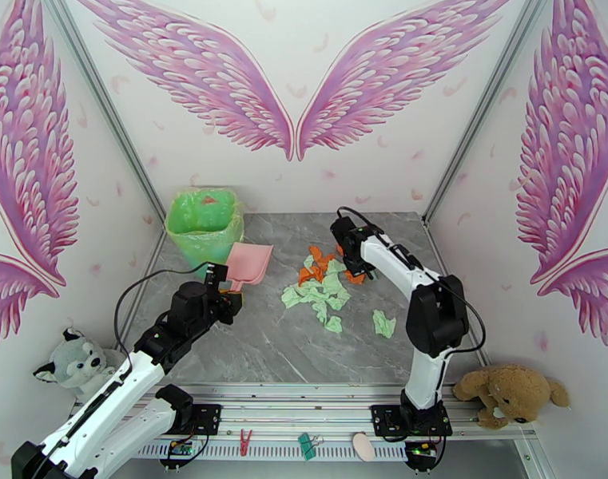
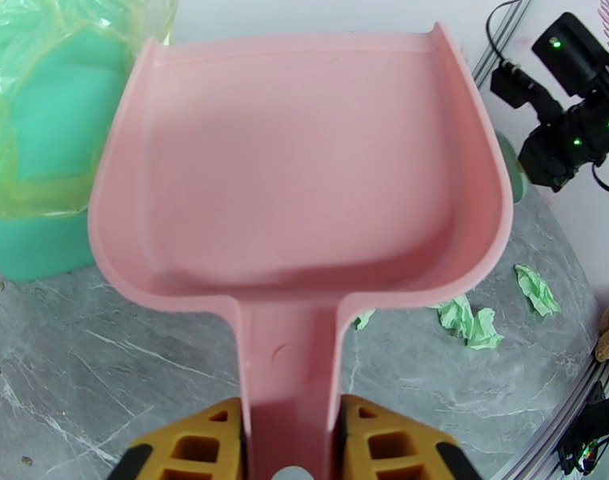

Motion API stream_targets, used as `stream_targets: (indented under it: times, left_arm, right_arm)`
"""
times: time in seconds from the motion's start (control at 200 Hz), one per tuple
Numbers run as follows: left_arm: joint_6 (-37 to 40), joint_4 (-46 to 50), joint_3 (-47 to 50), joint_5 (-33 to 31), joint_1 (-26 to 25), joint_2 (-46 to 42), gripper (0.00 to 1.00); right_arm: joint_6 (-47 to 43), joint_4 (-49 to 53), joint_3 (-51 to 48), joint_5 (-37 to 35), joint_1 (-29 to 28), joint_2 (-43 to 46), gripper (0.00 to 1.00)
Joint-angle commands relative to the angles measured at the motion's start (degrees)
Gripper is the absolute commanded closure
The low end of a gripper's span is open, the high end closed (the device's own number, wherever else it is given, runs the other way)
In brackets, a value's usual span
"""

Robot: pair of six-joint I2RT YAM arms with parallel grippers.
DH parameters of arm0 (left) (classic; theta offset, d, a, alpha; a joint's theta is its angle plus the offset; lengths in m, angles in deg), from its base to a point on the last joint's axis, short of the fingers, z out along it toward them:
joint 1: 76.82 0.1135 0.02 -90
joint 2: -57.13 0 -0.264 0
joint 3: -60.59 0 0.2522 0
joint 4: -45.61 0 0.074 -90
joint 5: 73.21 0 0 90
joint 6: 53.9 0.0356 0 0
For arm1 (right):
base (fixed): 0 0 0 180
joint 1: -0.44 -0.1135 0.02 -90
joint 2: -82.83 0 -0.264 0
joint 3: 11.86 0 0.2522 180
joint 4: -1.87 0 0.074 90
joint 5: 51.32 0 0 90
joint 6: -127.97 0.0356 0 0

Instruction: Sweep away the paper scraps from the table

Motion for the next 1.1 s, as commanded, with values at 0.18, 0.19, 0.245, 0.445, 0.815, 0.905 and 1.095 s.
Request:
stream_targets:
  times: [0.18,0.19,0.245,0.445,0.815,0.905,1.095]
  left_arm:
    - [-0.46,-2.01,0.85,-0.72,0.18,-0.58,1.0]
    - [-0.45,-2.02,0.85,-0.73,0.18,-0.54,1.0]
    - [-0.44,-2.24,0.94,-0.53,0.19,-0.39,1.0]
    - [-0.14,-3.42,0.6,-0.47,0.19,1.2,1.0]
    - [0.18,-3.11,-0.05,0.28,0.3,1.67,1.0]
    - [0.17,-3.12,0.15,0.26,0.27,1.67,1.0]
    - [0.18,-2.71,0.06,0.88,0.23,1.53,1.0]
  right_arm:
    - [17.73,20.93,-2.53,-8.66,-3.93,12.61,1.0]
    - [18.53,22.13,-2.83,-9.13,-4.22,12.63,1.0]
    - [23.51,27.89,-4.82,-11.76,-5.92,12.16,1.0]
    - [33.76,34.95,-12.18,-5.59,-10.2,12.08,1.0]
    - [34.94,24.39,-18.62,8.15,-12.49,12.59,1.0]
    - [34.12,19.86,-19.65,11.32,-12.54,12.31,1.0]
    - [34.45,13.14,-18.17,15.18,-12.41,12.73,1.0]
